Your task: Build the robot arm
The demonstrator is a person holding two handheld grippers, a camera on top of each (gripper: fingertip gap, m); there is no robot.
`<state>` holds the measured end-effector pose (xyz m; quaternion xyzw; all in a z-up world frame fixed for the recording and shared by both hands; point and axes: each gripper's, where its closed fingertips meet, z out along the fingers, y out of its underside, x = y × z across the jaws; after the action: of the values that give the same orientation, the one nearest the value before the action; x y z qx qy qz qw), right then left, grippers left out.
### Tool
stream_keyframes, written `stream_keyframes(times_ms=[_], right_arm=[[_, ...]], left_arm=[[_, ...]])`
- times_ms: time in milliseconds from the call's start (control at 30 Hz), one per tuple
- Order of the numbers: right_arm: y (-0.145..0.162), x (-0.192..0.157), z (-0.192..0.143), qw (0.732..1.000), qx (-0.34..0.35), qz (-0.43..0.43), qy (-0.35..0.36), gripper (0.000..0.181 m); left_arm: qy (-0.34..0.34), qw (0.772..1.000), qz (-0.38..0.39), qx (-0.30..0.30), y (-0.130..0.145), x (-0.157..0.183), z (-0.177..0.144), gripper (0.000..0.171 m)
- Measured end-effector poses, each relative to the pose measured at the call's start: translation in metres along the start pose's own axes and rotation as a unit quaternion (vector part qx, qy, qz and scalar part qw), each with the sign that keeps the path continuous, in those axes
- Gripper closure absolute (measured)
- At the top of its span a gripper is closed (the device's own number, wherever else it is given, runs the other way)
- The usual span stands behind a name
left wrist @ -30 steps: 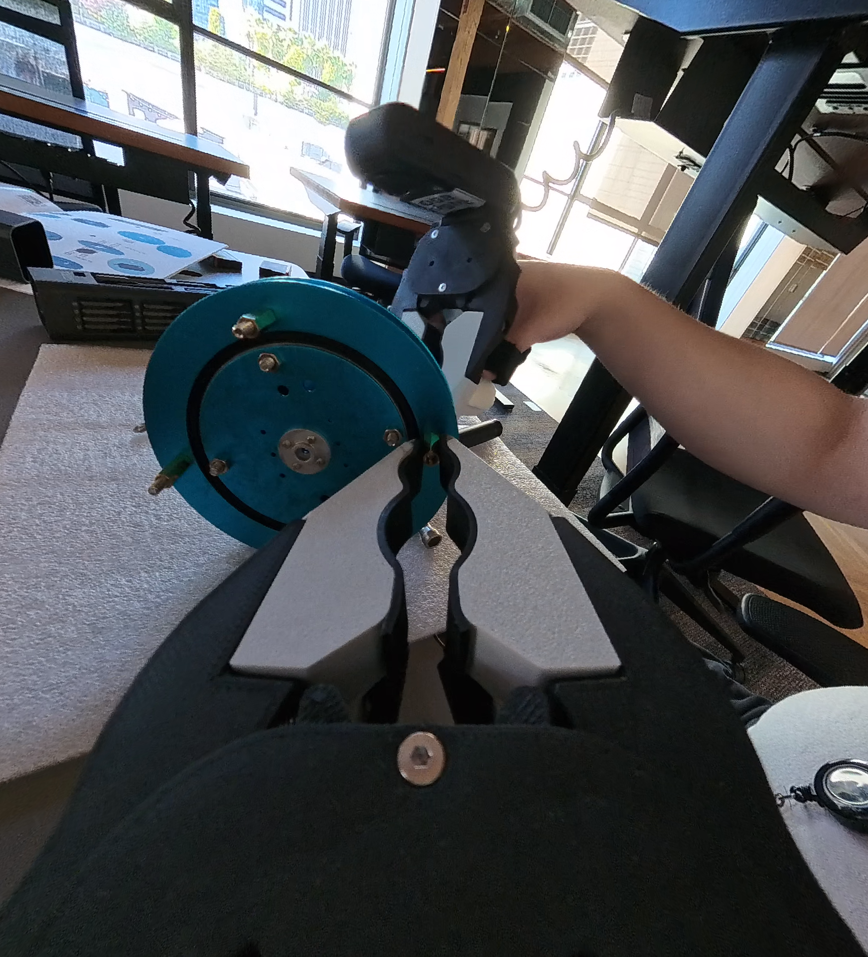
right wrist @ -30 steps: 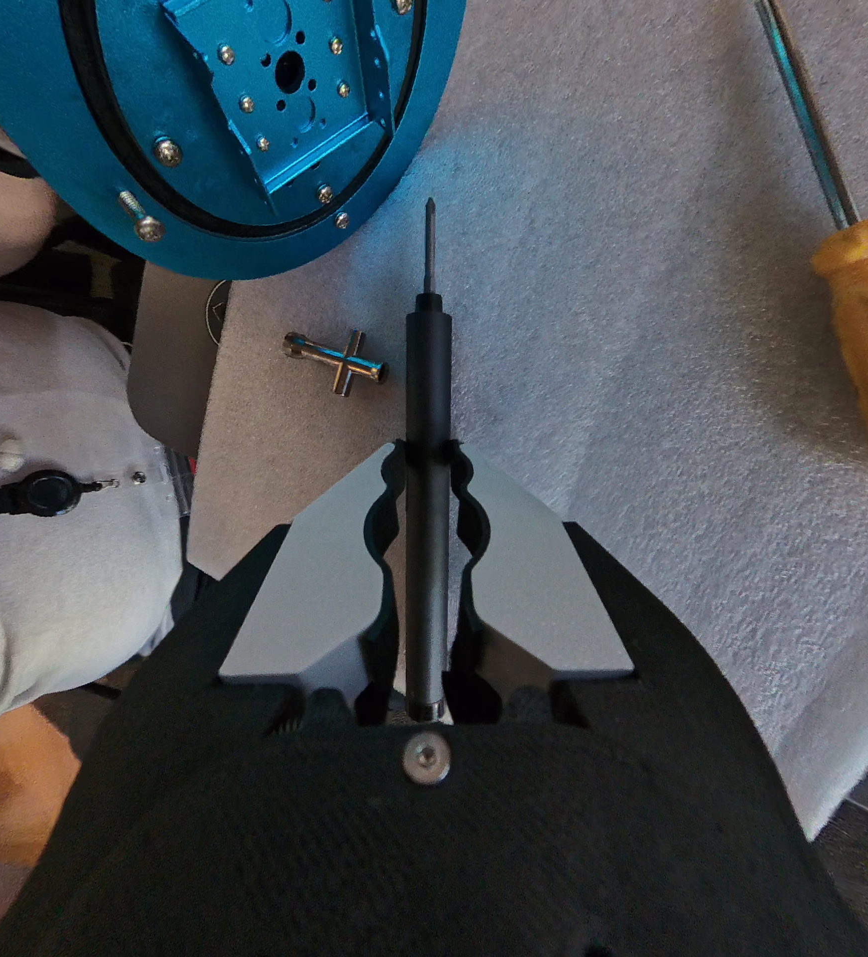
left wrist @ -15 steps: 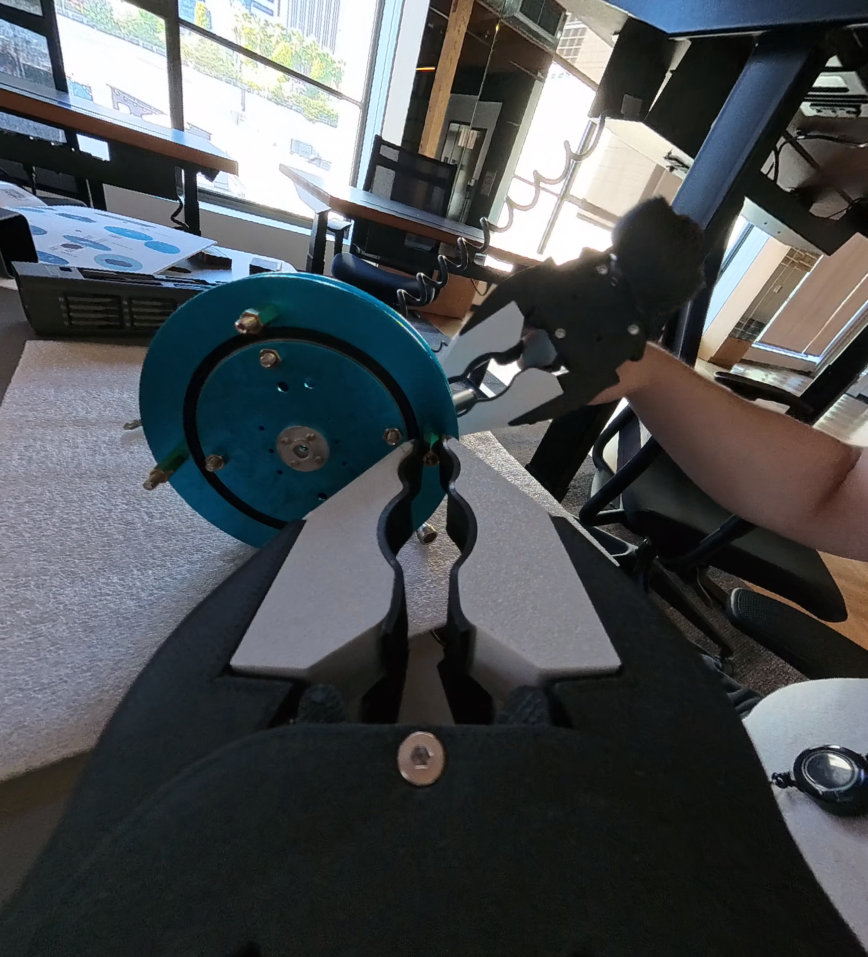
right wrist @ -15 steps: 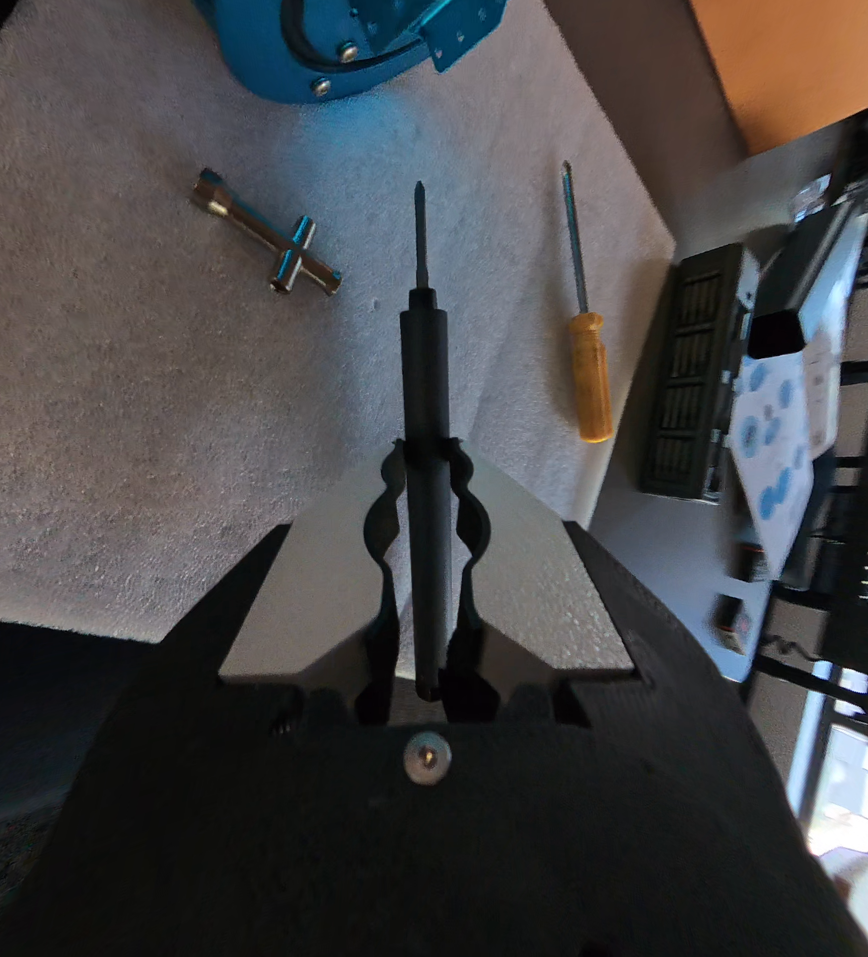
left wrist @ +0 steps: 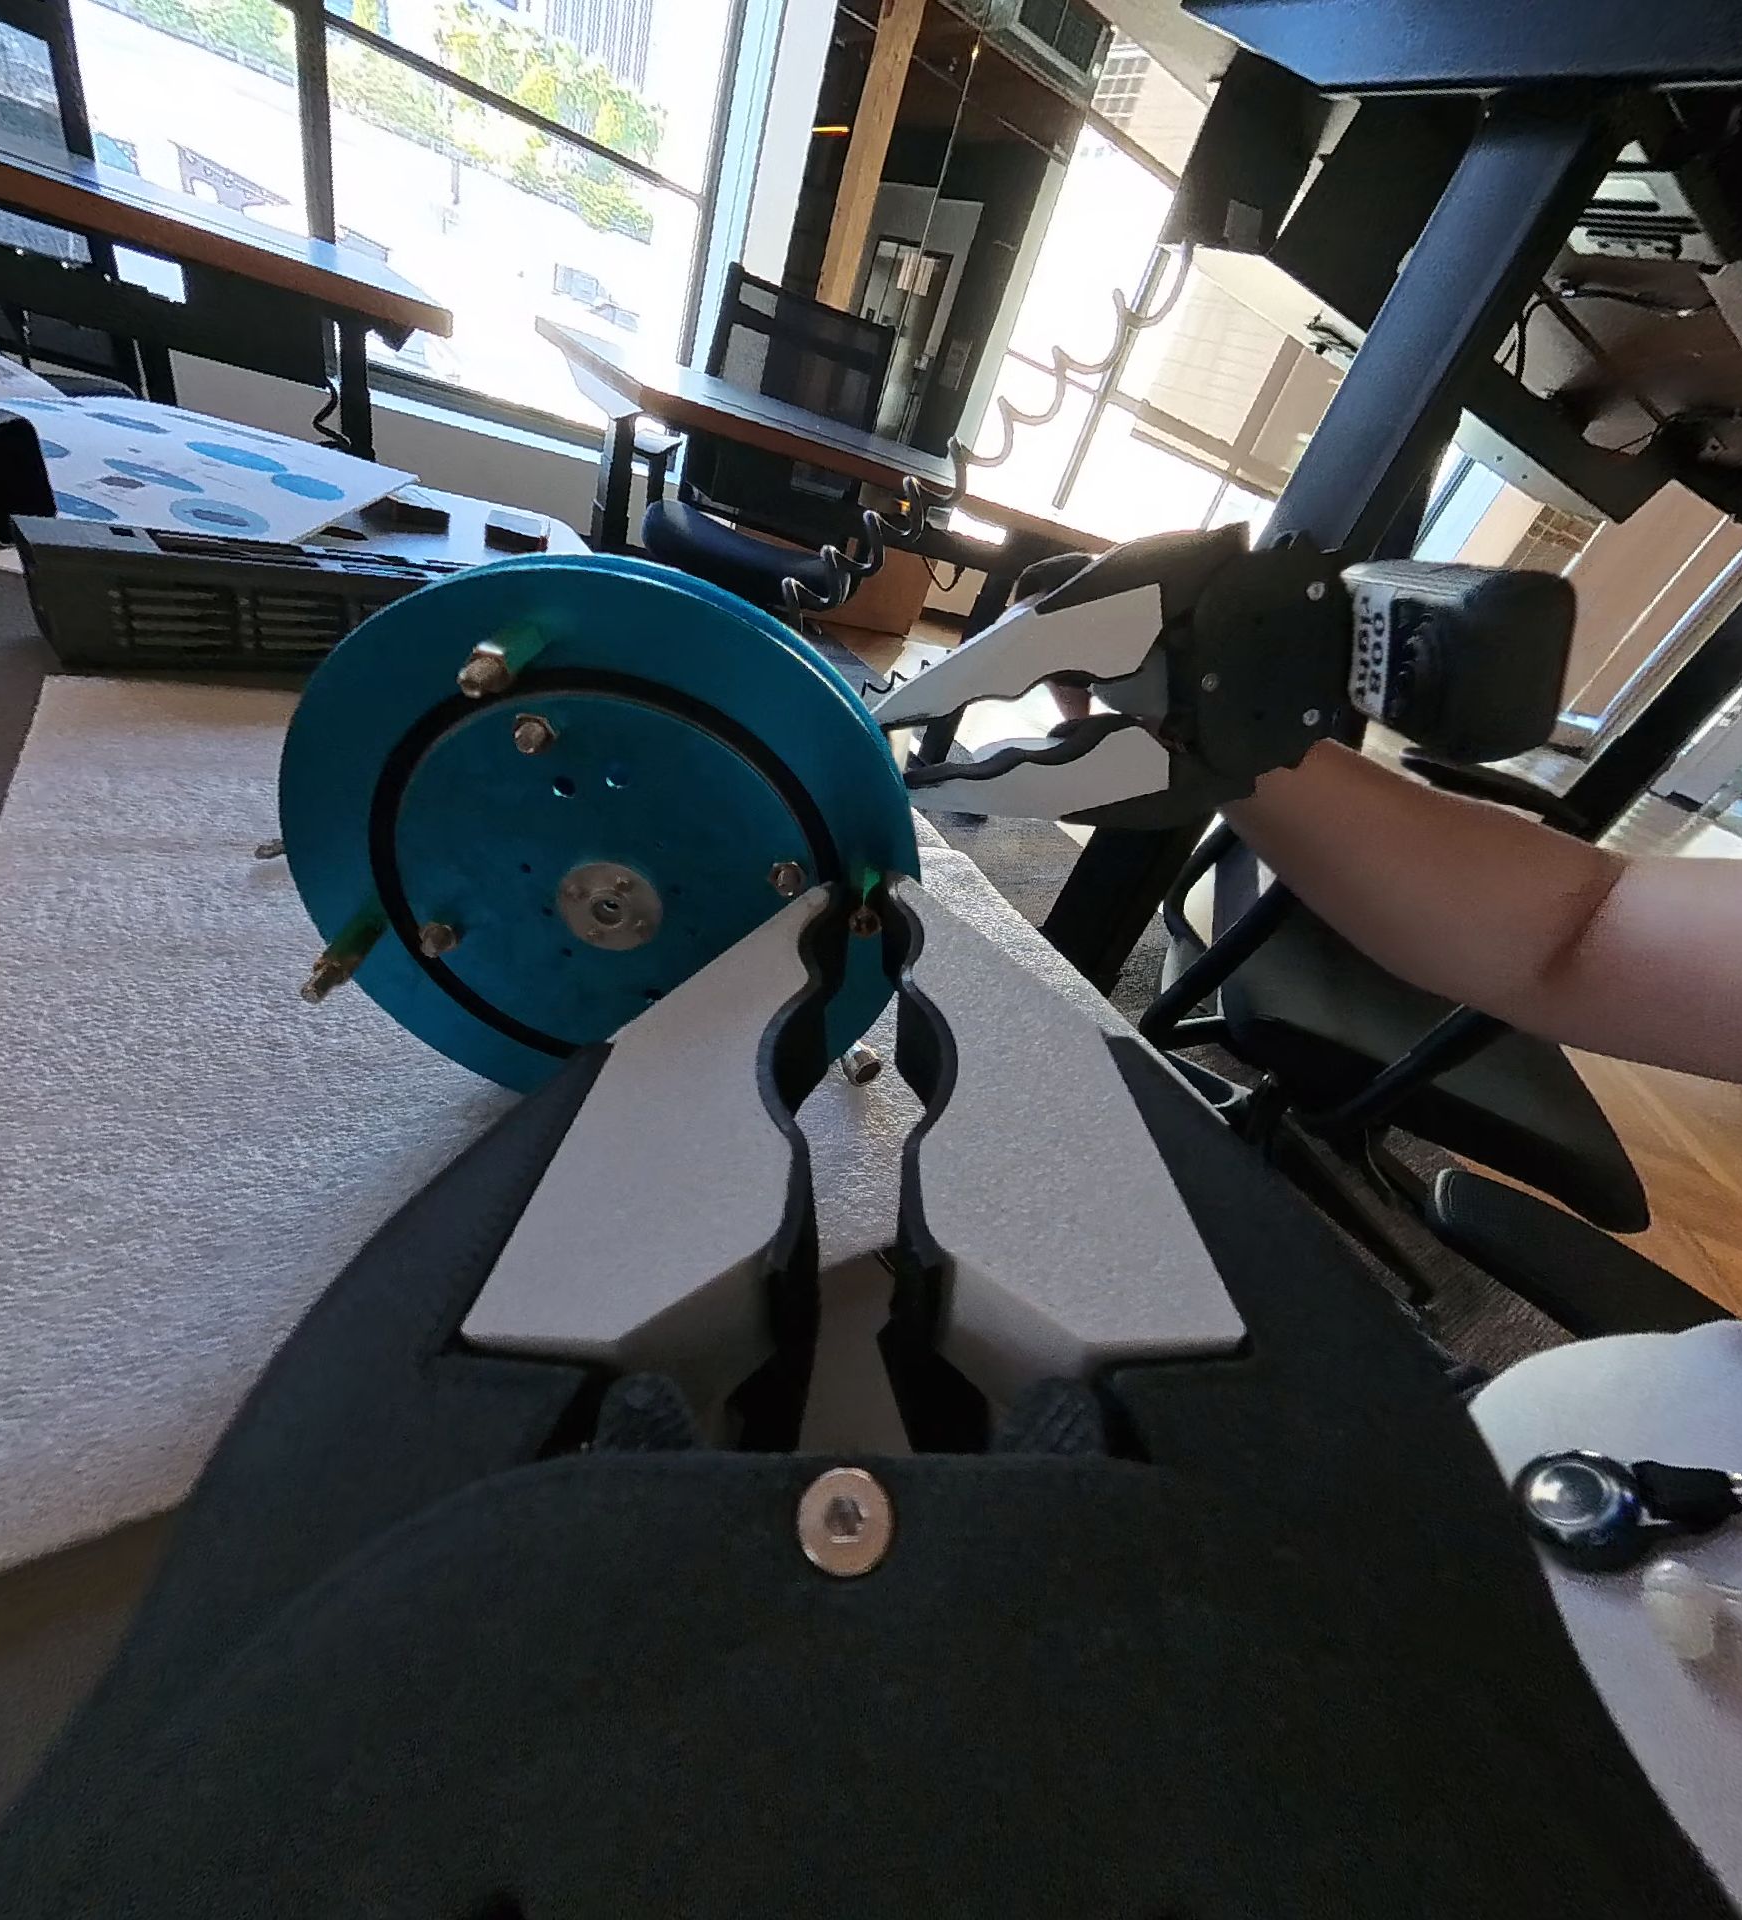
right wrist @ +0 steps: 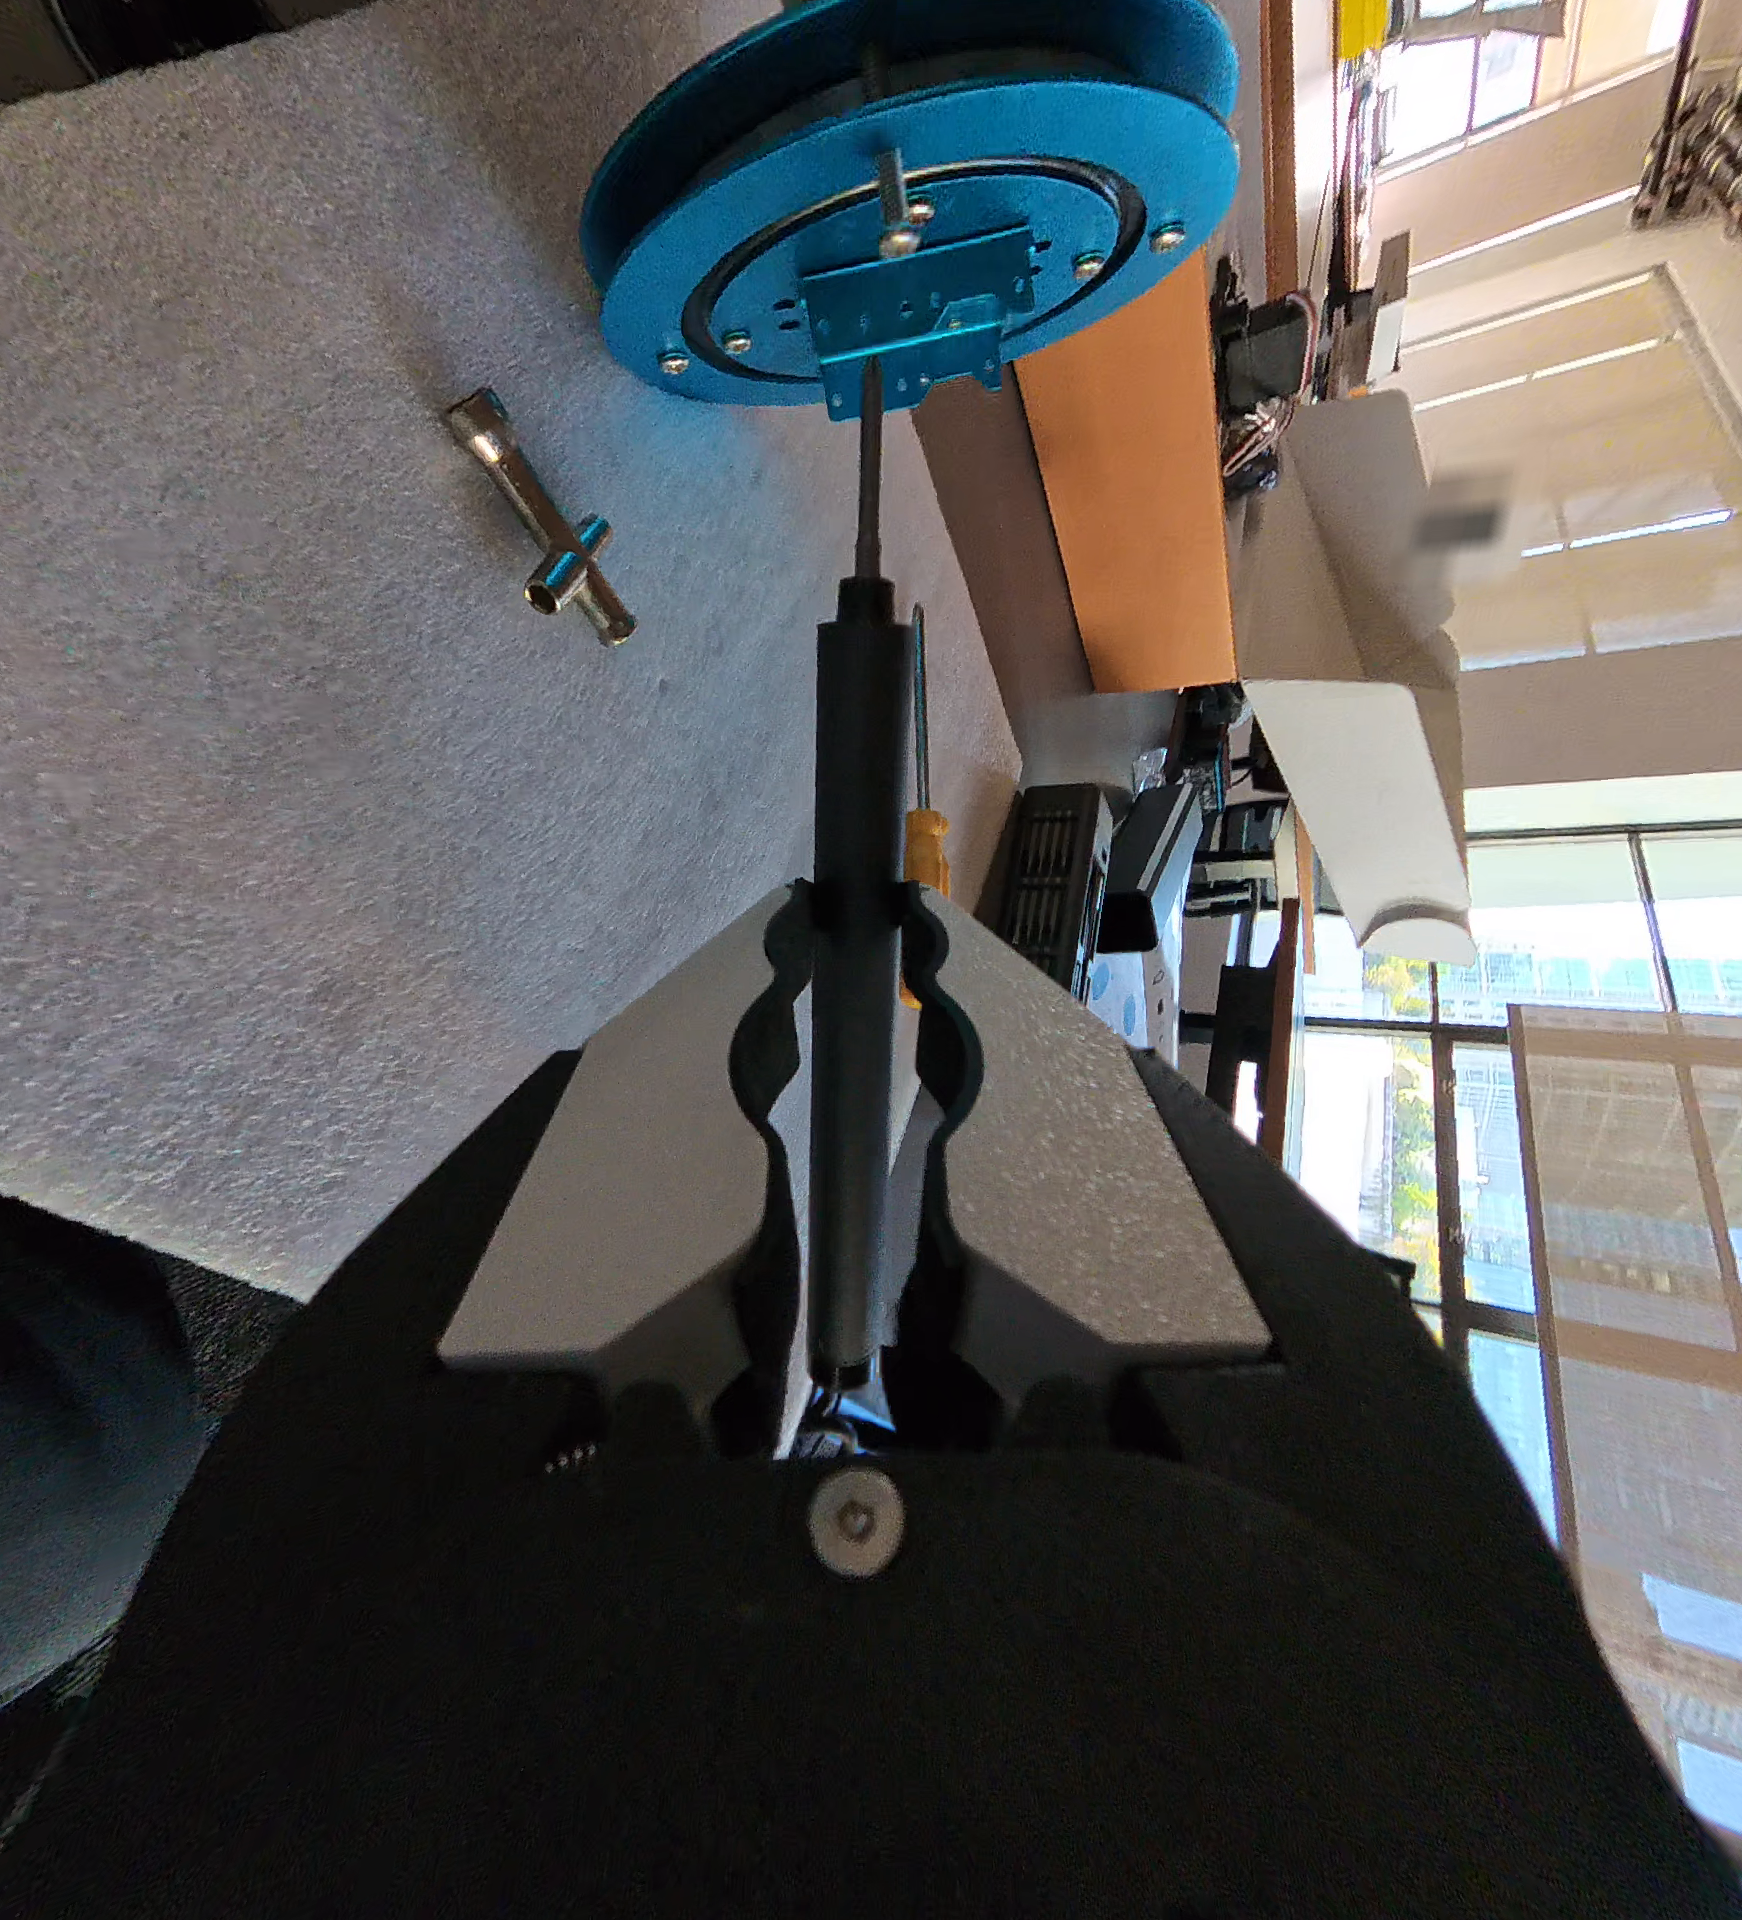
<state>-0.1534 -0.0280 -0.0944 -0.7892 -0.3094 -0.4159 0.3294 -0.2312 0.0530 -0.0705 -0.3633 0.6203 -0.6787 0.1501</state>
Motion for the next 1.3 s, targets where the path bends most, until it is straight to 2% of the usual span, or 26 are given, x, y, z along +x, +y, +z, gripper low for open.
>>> stream_keyframes(times_ms=[200, 333, 833, 1300], right_arm=[[-0.002, 0.002, 0.004, 0.999, 0.048, -0.024, -0.006, 0.167], [-0.004, 0.01, 0.007, 0.998, 0.055, -0.038, 0.002, 0.167], [-0.004, 0.012, 0.013, 0.998, 0.013, -0.059, 0.011, 0.167], [-0.008, 0.012, 0.009, 0.998, -0.012, -0.066, 0.014, 0.167]], left_arm=[[-0.02, 1.0, 0.0, 0.001, 0.001, 0.0, -0.001, 0.168], [-0.023, 1.0, -0.002, 0.006, 0.0, 0.0, 0.0, 0.168], [-0.035, 0.999, 0.021, -0.02, 0.003, 0.002, -0.006, 0.167], [-0.02, 0.999, 0.023, -0.018, 0.005, 0.003, -0.001, 0.168]])
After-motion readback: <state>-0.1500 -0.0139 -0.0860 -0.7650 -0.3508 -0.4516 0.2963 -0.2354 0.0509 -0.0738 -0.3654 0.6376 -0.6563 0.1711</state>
